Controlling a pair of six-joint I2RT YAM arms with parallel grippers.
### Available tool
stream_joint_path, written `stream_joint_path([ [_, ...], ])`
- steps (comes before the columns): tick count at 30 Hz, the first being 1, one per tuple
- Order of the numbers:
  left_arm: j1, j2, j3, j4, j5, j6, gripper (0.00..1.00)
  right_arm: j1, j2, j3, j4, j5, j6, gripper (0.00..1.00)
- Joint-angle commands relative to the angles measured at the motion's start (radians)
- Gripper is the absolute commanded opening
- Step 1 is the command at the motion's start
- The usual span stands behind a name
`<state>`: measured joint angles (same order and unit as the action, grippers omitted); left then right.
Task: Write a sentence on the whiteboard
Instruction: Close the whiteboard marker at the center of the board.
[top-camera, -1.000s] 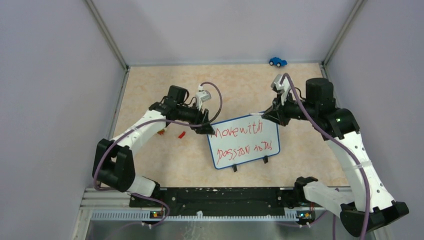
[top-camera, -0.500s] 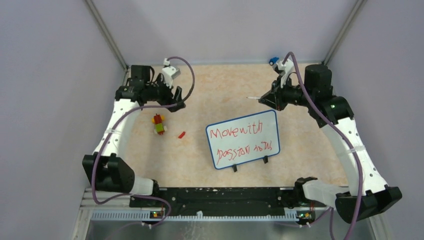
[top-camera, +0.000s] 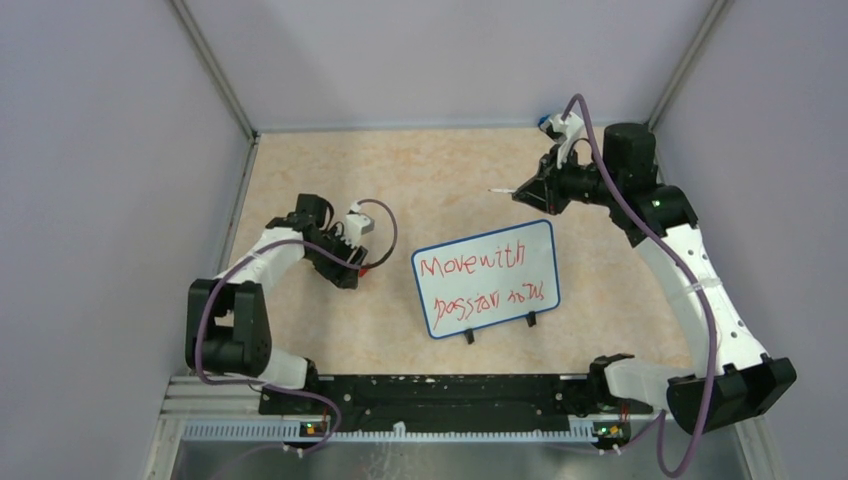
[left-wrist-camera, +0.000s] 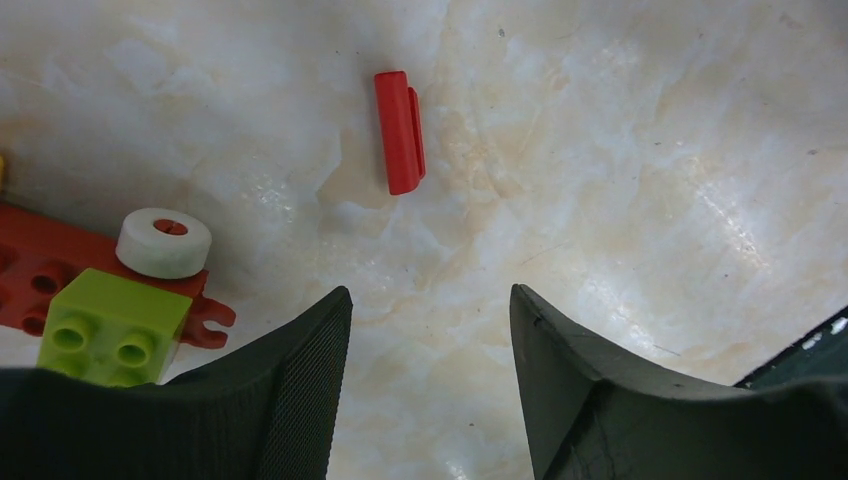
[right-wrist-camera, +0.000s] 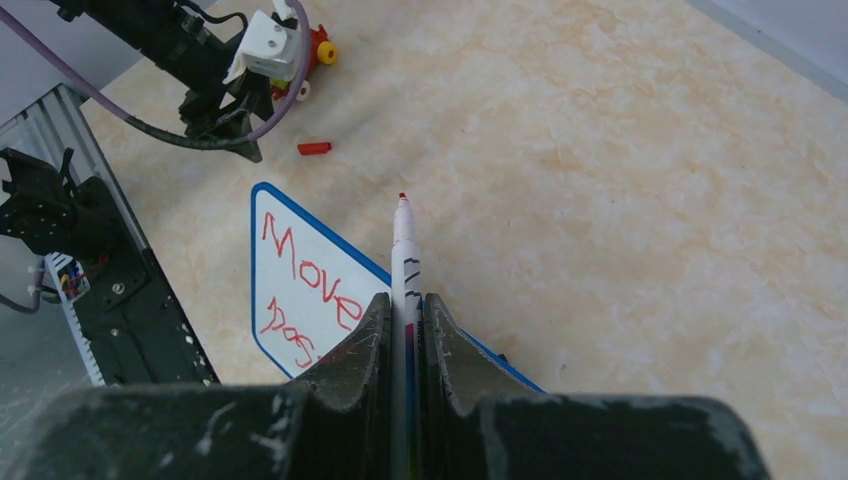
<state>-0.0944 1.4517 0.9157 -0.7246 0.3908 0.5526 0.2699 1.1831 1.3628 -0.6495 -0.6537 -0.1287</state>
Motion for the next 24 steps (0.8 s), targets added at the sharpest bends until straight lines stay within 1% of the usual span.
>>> stream_joint_path([
  [1,-0.012,0.016,-0.033,0.131,-0.015,0.015,0.64,-0.010,0.003,0.001,0.049,-0.023,0.007,0.00],
  [5,-0.022,0.047,-0.039,0.178,-0.008,0.006,0.62,-0.010,0.005,-0.004,0.051,-0.023,0.005,0.00],
  [15,-0.077,0.110,-0.060,0.274,-0.060,0.001,0.59,-0.010,0.015,-0.001,0.043,-0.017,0.000,0.00],
  [24,-0.126,0.136,-0.101,0.331,-0.106,-0.006,0.52,-0.010,0.040,0.013,0.039,-0.023,-0.001,0.00],
])
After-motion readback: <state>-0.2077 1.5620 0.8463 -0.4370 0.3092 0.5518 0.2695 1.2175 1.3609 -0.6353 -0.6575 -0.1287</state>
